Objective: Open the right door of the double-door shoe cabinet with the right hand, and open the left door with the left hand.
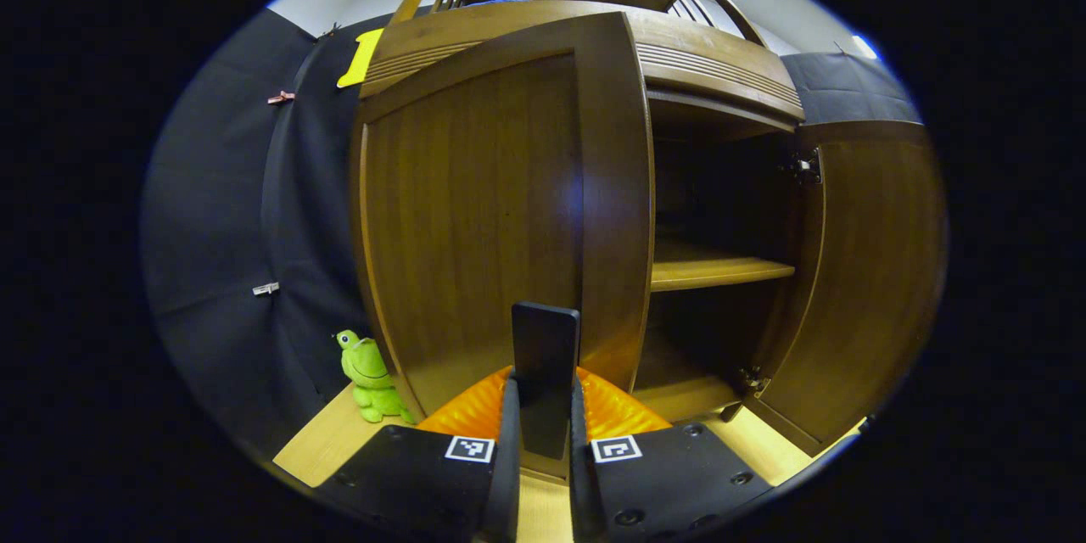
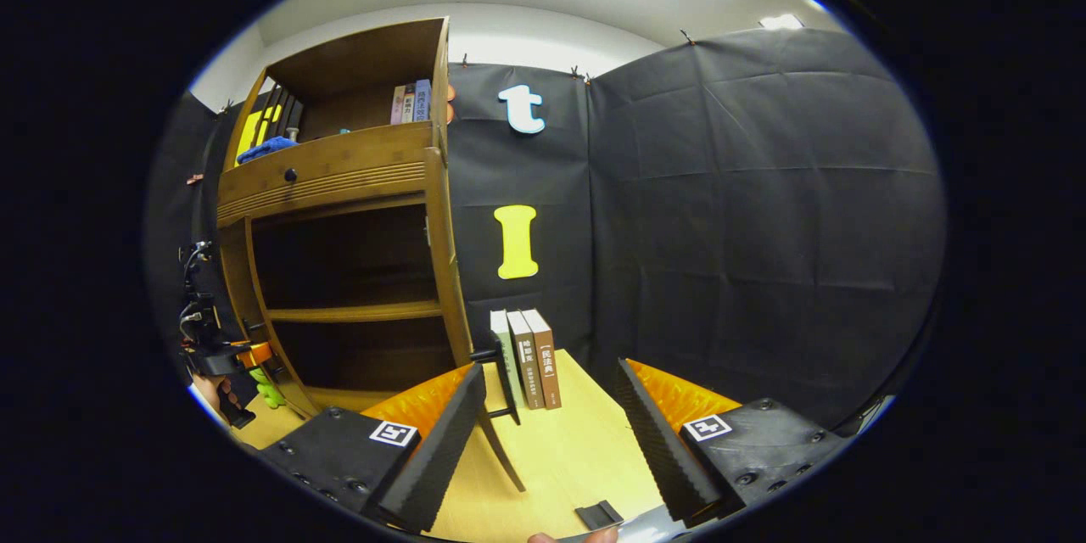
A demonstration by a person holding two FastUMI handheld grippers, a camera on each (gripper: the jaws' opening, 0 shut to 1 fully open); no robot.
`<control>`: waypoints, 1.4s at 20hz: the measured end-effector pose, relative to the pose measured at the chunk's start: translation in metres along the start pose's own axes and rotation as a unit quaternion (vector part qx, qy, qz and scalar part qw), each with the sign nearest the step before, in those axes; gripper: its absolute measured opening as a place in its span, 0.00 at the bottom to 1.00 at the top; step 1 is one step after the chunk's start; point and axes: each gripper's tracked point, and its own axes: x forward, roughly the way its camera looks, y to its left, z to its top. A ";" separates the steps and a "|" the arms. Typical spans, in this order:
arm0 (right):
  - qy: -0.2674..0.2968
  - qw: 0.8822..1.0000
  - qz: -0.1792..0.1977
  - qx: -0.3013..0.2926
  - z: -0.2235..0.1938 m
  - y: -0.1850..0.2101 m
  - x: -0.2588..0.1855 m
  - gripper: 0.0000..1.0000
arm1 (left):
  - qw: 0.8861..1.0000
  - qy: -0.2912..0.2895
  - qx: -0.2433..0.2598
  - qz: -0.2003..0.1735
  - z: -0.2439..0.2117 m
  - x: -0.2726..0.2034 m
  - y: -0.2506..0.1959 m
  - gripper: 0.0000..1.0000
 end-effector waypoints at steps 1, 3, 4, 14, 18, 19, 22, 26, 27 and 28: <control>0.001 1.000 0.005 -0.002 -0.001 0.006 -0.003 0.98 | 1.000 0.000 0.000 -0.001 -0.001 -0.007 0.004 0.27; 0.001 1.000 0.014 -0.004 -0.001 0.019 -0.008 0.98 | 1.000 0.000 0.000 -0.001 -0.004 -0.021 0.015 0.27; 0.001 1.000 0.019 -0.005 -0.001 0.026 -0.010 0.98 | 1.000 0.000 -0.001 0.000 -0.004 -0.028 0.022 0.26; -0.007 0.997 0.077 -0.003 -0.008 0.106 -0.029 1.00 | 1.000 -0.001 -0.001 0.002 -0.017 -0.079 0.089 0.20; -0.003 0.995 0.095 -0.003 -0.013 0.131 -0.035 0.98 | 1.000 -0.002 -0.008 0.009 -0.020 -0.092 0.117 0.17; -0.005 0.995 0.098 -0.006 -0.012 0.135 -0.037 0.98 | 1.000 -0.002 -0.010 0.011 -0.021 -0.094 0.124 0.17; -0.007 0.995 0.102 -0.004 -0.014 0.145 -0.040 1.00 | 1.000 -0.005 -0.015 0.014 -0.022 -0.098 0.139 0.13; -0.005 0.994 0.108 0.000 -0.014 0.160 -0.041 0.98 | 1.000 -0.007 -0.018 0.018 -0.021 -0.104 0.158 0.12; -0.006 0.994 0.110 -0.002 -0.015 0.163 -0.042 0.98 | 1.000 -0.012 -0.019 0.017 -0.019 -0.106 0.162 0.11; -0.006 0.994 0.111 -0.001 -0.015 0.165 -0.042 0.98 | 1.000 -0.017 -0.019 0.015 -0.016 -0.109 0.165 0.11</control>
